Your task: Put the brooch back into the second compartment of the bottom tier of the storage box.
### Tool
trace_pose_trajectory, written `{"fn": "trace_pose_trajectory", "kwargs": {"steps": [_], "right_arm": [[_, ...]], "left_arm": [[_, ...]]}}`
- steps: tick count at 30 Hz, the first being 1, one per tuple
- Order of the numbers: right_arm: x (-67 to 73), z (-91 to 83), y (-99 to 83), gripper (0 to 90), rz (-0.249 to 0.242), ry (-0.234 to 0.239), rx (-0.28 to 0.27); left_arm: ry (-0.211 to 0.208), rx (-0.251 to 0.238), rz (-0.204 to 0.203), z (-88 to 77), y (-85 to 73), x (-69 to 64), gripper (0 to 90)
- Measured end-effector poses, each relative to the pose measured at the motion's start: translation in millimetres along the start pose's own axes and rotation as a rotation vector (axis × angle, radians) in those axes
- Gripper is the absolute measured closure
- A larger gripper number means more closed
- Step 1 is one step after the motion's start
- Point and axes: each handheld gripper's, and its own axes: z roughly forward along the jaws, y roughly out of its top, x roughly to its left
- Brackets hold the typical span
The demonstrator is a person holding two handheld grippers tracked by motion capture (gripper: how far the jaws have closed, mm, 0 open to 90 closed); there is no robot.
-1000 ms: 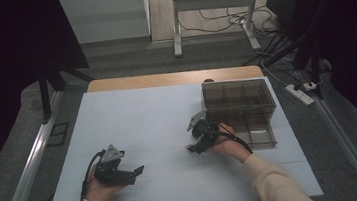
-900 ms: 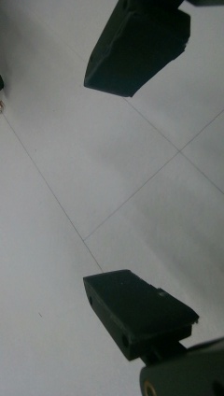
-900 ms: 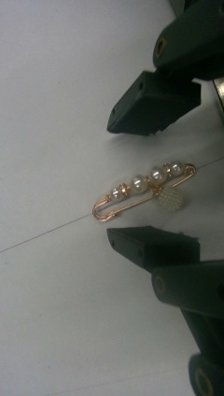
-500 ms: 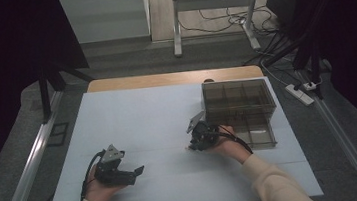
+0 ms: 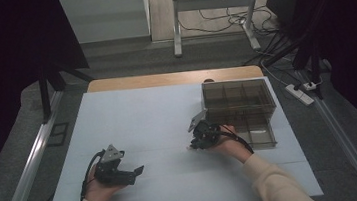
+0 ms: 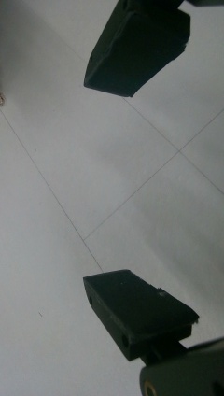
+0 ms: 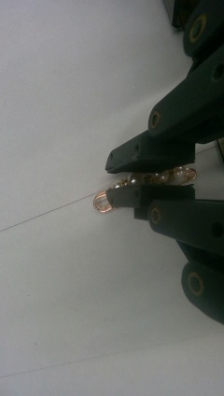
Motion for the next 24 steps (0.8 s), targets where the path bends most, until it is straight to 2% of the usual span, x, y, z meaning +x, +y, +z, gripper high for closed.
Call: {"fn": "trace_pose_trajectory", "kwargs": {"steps": [6, 8, 9, 12, 14, 15, 21, 24], "right_arm": [[-1.3, -0.6, -0.7, 80.9, 0.003, -0.001, -0.003], [-2.6, -3.1, -1.3, 89.1, 0.009, -0.002, -0.029], [-4.2, -7.5, -1.4, 89.1, 0.021, 0.003, -0.062], [-3.8, -7.6, -2.6, 89.0, 0.007, -0.009, -0.037], [-4.0, -5.1, -2.9, 89.0, 0.011, 0.003, -0.037], [-2.8, -4.1, -2.2, 88.7, 0.004, -0.008, -0.035], [0.9, -7.9, 0.2, 77.2, -0.012, -0.019, -0.046], [5.0, -9.2, 0.5, 71.0, -0.029, -0.008, -0.041]], "left_arm": [[0.000, -0.002, -0.002, -0.4, -0.2, 0.4, 6.8], [0.001, -0.002, -0.003, -0.6, -0.2, 0.4, 6.8], [0.001, -0.003, -0.003, -0.6, -0.2, 0.4, 6.9], [0.001, 0.000, -0.002, 0.0, -0.2, 0.2, 6.8], [0.001, -0.001, 0.000, -0.3, -0.2, 0.2, 6.8], [0.001, -0.001, -0.001, -0.4, -0.2, 0.2, 6.8], [0.002, -0.003, -0.003, -0.8, -0.4, 0.6, 6.9], [0.003, -0.005, -0.004, -1.5, -0.6, 0.8, 6.8]]}}
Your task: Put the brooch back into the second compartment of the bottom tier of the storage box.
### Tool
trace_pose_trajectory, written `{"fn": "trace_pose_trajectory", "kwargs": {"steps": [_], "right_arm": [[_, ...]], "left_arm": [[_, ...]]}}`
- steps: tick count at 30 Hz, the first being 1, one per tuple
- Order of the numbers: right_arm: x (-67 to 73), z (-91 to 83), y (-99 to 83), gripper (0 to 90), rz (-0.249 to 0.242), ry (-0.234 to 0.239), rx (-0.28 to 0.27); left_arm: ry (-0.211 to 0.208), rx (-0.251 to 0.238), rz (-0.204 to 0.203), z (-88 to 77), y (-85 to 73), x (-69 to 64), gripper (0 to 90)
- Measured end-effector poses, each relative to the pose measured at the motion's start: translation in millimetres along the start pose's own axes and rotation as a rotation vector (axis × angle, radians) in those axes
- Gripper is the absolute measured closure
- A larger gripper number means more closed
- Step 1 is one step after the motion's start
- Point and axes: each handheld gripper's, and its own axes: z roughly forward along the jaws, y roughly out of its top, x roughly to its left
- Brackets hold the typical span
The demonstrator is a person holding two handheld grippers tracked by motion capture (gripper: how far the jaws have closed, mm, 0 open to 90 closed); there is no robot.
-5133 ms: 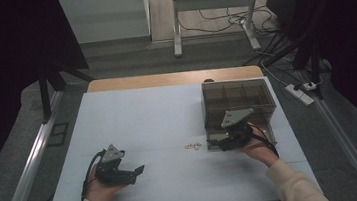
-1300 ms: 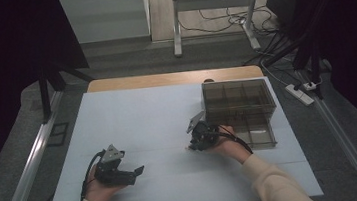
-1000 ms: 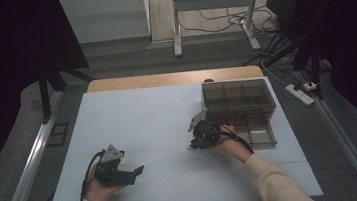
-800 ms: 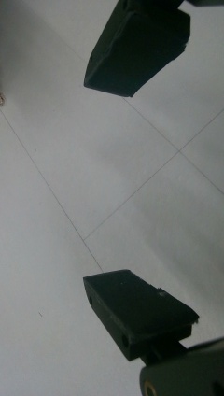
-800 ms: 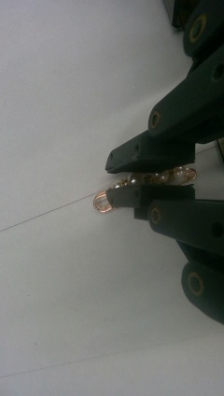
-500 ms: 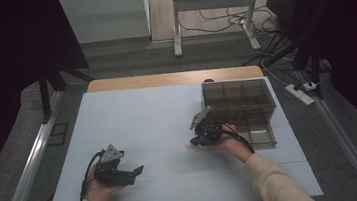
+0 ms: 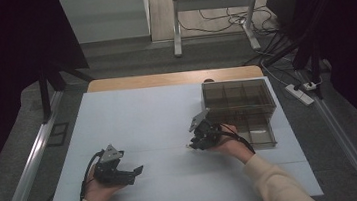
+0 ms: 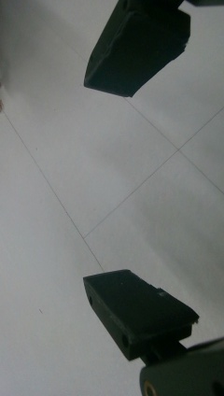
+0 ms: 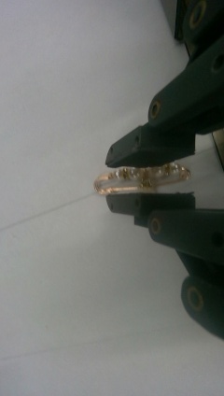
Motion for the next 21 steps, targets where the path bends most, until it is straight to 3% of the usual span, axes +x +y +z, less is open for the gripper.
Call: {"fn": "trace_pose_trajectory", "kwargs": {"steps": [6, 10, 12, 16, 21], "right_arm": [[8.7, 7.6, 0.0, 62.1, -0.058, -0.033, 0.079], [13.3, 8.9, 1.3, 64.0, -0.080, -0.057, 0.094], [15.2, 9.3, 2.0, 69.6, -0.094, -0.053, 0.099], [16.0, 9.3, 3.7, 70.5, -0.078, -0.058, 0.111], [11.0, 8.6, 1.7, 70.1, -0.040, -0.030, 0.101]], "left_arm": [[0.001, -0.001, 0.001, -0.2, 0.0, -0.2, 6.9], [0.001, 0.002, 0.001, 0.3, 0.1, -0.5, 6.8], [0.001, 0.001, 0.001, 0.1, 0.1, -0.7, 6.8], [0.002, 0.000, 0.001, -0.2, 0.0, -0.4, 6.9], [0.002, -0.001, 0.001, -0.6, 0.0, -0.1, 6.8]]}}
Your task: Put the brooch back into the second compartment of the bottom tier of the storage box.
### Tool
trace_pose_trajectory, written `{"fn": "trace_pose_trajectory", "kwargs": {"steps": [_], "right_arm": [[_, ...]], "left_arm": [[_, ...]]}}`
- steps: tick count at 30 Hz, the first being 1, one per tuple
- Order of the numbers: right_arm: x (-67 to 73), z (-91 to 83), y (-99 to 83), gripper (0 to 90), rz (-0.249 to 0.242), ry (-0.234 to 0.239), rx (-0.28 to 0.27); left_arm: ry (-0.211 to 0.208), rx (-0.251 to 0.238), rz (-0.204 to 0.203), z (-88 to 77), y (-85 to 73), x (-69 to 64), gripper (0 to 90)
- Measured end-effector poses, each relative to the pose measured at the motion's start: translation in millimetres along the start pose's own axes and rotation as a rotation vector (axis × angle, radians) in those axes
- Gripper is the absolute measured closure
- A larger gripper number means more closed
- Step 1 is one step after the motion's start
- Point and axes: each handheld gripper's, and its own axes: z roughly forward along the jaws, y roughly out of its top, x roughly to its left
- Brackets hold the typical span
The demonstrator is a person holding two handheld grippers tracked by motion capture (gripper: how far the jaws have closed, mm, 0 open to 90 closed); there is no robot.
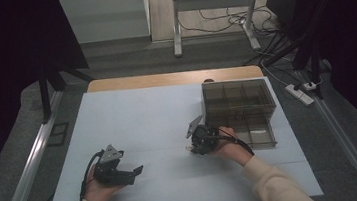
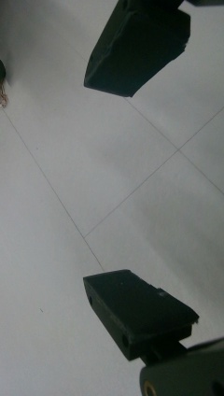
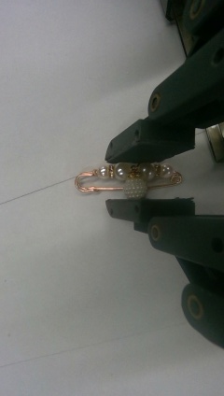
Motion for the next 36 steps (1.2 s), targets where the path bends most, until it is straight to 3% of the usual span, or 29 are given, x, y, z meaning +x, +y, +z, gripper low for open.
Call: {"fn": "trace_pose_trajectory", "kwargs": {"steps": [9, 17, 23, 30, 36], "right_arm": [[-7.0, 0.8, -3.0, 70.3, 0.076, 0.051, -0.011], [-9.1, -0.7, -3.6, 72.1, 0.075, 0.058, -0.018], [-12.9, -2.5, -6.2, 72.2, 0.103, 0.082, -0.024], [-17.8, -8.6, -8.7, 76.5, 0.132, 0.081, -0.068], [-18.0, -7.4, -9.3, 77.0, 0.127, 0.070, -0.055]], "left_arm": [[0.000, 0.001, 0.000, 0.6, 0.2, -1.1, 6.8], [0.000, 0.001, -0.002, 0.6, -0.1, -0.1, 6.8], [0.001, 0.000, 0.000, 0.0, -0.1, 0.1, 6.8], [0.002, 0.001, -0.001, 0.2, -0.2, 0.4, 6.8], [0.003, -0.001, -0.001, -0.3, -0.2, 0.2, 6.8]]}}
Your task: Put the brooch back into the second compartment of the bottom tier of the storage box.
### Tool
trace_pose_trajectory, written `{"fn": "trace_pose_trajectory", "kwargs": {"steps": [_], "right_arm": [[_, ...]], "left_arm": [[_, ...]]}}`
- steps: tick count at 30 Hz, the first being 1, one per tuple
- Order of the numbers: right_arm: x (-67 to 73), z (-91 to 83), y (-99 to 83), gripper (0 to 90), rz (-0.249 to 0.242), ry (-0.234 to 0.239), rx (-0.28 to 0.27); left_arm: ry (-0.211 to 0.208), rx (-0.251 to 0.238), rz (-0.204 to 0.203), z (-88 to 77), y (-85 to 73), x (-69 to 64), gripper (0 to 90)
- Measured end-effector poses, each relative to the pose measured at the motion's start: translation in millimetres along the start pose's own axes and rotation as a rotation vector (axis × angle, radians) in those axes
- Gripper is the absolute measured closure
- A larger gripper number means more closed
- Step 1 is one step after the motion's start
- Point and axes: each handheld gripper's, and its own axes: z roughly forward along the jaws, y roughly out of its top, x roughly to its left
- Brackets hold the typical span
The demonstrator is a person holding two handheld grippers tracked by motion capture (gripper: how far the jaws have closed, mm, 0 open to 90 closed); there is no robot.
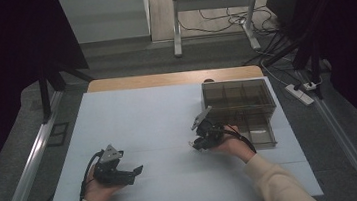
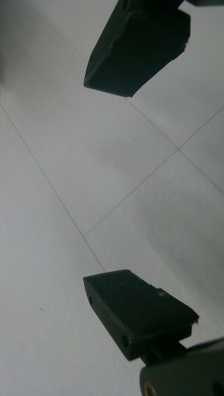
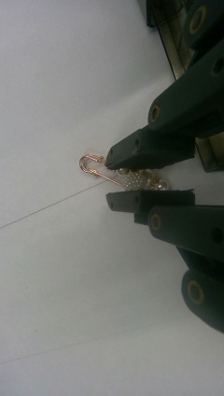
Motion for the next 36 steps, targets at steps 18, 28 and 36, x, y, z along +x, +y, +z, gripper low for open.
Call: {"fn": "trace_pose_trajectory", "kwargs": {"steps": [18, 28, 36], "right_arm": [[-1.5, -20.4, 2.0, 77.1, 0.000, -0.013, -0.101], [-0.9, -30.8, 1.5, 77.0, -0.013, -0.023, -0.169], [-2.6, -41.1, -0.8, 77.0, -0.003, -0.038, -0.223]], "left_arm": [[0.002, 0.001, -0.002, 0.2, 0.1, 0.3, 6.8], [0.002, -0.003, -0.005, -0.2, 0.0, 0.4, 6.8], [0.006, -0.009, -0.005, -0.8, 0.3, 0.4, 6.8]]}}
